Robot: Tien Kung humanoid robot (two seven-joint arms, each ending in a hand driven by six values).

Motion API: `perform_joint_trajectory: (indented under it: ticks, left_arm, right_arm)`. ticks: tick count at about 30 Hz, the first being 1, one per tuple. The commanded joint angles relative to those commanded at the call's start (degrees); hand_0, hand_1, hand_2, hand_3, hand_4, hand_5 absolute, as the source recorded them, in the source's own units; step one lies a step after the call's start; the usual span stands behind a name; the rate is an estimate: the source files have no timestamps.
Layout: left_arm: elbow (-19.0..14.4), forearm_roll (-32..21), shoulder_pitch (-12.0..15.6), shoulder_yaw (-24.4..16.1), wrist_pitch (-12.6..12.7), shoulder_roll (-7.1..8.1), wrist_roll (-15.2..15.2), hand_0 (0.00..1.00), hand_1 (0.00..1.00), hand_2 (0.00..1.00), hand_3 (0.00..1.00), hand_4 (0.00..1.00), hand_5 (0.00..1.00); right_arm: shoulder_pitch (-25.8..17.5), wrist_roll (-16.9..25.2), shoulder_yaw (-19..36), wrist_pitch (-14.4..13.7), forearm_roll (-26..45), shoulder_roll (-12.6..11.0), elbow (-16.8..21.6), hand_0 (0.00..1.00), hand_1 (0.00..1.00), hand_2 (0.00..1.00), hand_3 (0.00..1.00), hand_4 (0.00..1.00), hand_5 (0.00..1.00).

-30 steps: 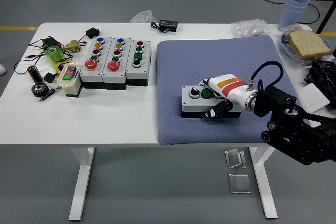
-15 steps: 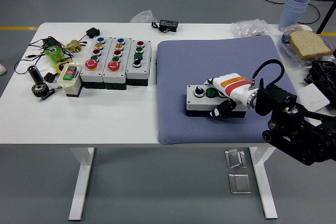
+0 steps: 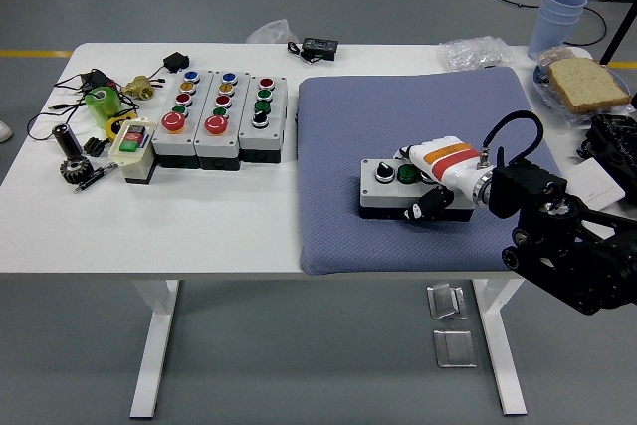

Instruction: Pick up the button,place it on the desk,press the button,press the button

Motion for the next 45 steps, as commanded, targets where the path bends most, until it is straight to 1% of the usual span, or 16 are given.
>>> perform_joint_trajectory:
  ticks: [1, 6, 7, 12, 13, 18, 19, 24, 26, 30, 31, 34, 38, 42, 43, 45]
  left_arm:
    - [0.0, -0.1, 0.0, 0.0, 0.0, 0.0, 0.0, 0.537, 0.421, 0.424, 0.419, 0.262, 0.465]
    - [0.0, -0.5, -0.2, 0.1, 0.1, 0.0, -0.1, 0.537, 0.421, 0.424, 0.419, 0.262, 0.465]
    - [0.0, -0.5, -0.2, 0.1, 0.1, 0.0, -0.1, 0.537, 0.421, 0.424, 0.419, 0.259, 0.464]
    - [0.0, -0.7, -0.1, 0.2, 0.1, 0.0, -0.1, 0.537, 0.421, 0.424, 0.419, 0.259, 0.464]
    - [0.0, -0.6, -0.1, 0.2, 0.0, 0.0, -0.1, 0.538, 0.421, 0.424, 0.42, 0.259, 0.464]
    - [0.0, -0.4, 0.1, 0.1, 0.0, 0.0, 0.0, 0.538, 0.421, 0.424, 0.42, 0.259, 0.464]
    - [0.0, -0.4, 0.1, 0.1, 0.0, 0.0, -0.1, 0.538, 0.421, 0.424, 0.421, 0.256, 0.464]
    - [0.0, -0.2, 0.2, 0.1, 0.0, 0.0, 0.0, 0.538, 0.421, 0.424, 0.421, 0.256, 0.464]
    - [0.0, 0.0, 0.2, 0.0, 0.0, 0.0, 0.0, 0.538, 0.421, 0.424, 0.421, 0.258, 0.465]
    - [0.0, 0.2, 0.4, -0.2, 0.0, 0.0, 0.0, 0.538, 0.421, 0.424, 0.421, 0.258, 0.465]
    - [0.0, 0.2, 0.4, -0.2, 0.0, 0.0, 0.0, 0.539, 0.421, 0.424, 0.421, 0.257, 0.465]
    - [0.0, 0.7, 0.5, -0.4, -0.2, 0.0, 0.0, 0.539, 0.421, 0.424, 0.421, 0.257, 0.465]
    - [0.0, 1.1, 0.5, -0.5, -0.3, 0.0, 0.0, 0.538, 0.42, 0.424, 0.42, 0.257, 0.467]
    - [0.0, 0.4, 0.4, -0.5, -0.2, 0.0, -0.3, 0.538, 0.42, 0.424, 0.42, 0.257, 0.467]
    - [0.0, 0.2, 0.3, -0.4, -0.2, 0.0, -0.3, 0.538, 0.421, 0.424, 0.42, 0.257, 0.466]
    - [0.0, 0.0, 0.2, -0.4, -0.1, 0.0, -0.4, 0.538, 0.421, 0.424, 0.42, 0.257, 0.466]
  right_arm:
    - [0.0, 0.0, 0.1, 0.3, 0.0, 0.0, 0.0, 0.615, 0.521, 0.656, 0.772, 0.804, 0.102]
    - [-0.2, 0.1, 0.4, 1.7, 0.2, -0.4, 0.6, 0.615, 0.521, 0.656, 0.772, 0.804, 0.102]
    - [-0.2, 0.1, 0.5, 1.8, 0.2, -0.4, 0.7, 0.824, 0.723, 0.8, 0.822, 0.831, 0.111]
    - [-0.4, -0.7, 0.8, 2.0, 0.7, -1.2, 2.4, 0.824, 0.723, 0.8, 0.822, 0.831, 0.111]
    - [-0.4, -0.8, 0.7, 2.0, 0.8, -1.4, 2.8, 0.848, 0.775, 0.853, 0.914, 0.898, 0.198]
    - [-0.6, -1.5, 0.7, 2.9, 1.2, -2.1, 3.9, 0.848, 0.775, 0.853, 0.914, 0.898, 0.198]
    - [-0.7, -2.2, 1.0, 3.4, 1.5, -2.3, 4.5, 0.896, 0.827, 0.916, 0.997, 0.952, 0.291]
    - [-1.3, -4.0, 2.7, 4.9, 2.0, -2.9, 7.4, 0.896, 0.827, 0.916, 0.997, 0.952, 0.291]
    - [-1.5, -4.5, 3.4, 5.4, 1.8, -3.1, 8.5, 0.918, 0.86, 0.933, 0.998, 0.968, 0.324]
    - [-2.2, -5.2, 5.9, 6.9, 0.8, -4.4, 12.7, 0.918, 0.86, 0.933, 0.998, 0.968, 0.324]
    - [-2.3, -5.3, 6.2, 7.1, 0.7, -4.5, 13.5, 0.941, 0.89, 0.955, 0.998, 0.97, 0.357]
    - [-3.1, -5.2, 8.8, 7.6, -0.9, -5.8, 18.4, 0.941, 0.89, 0.955, 0.998, 0.97, 0.357]
    - [-5.0, -5.3, 13.1, 6.4, -3.4, -7.7, 25.4, 0.94, 0.884, 0.967, 0.998, 0.943, 0.337]
    - [-9.3, -5.2, 18.5, 1.2, -4.2, -10.1, 32.3, 0.94, 0.884, 0.967, 0.998, 0.943, 0.337]
    - [-10.9, -5.2, 20.1, -0.7, -3.9, -11.0, 34.1, 0.712, 0.583, 0.762, 0.943, 0.883, 0.353]
    - [-13.9, -5.4, 23.0, -4.4, -3.3, -12.2, 37.0, 0.712, 0.583, 0.762, 0.943, 0.883, 0.353]
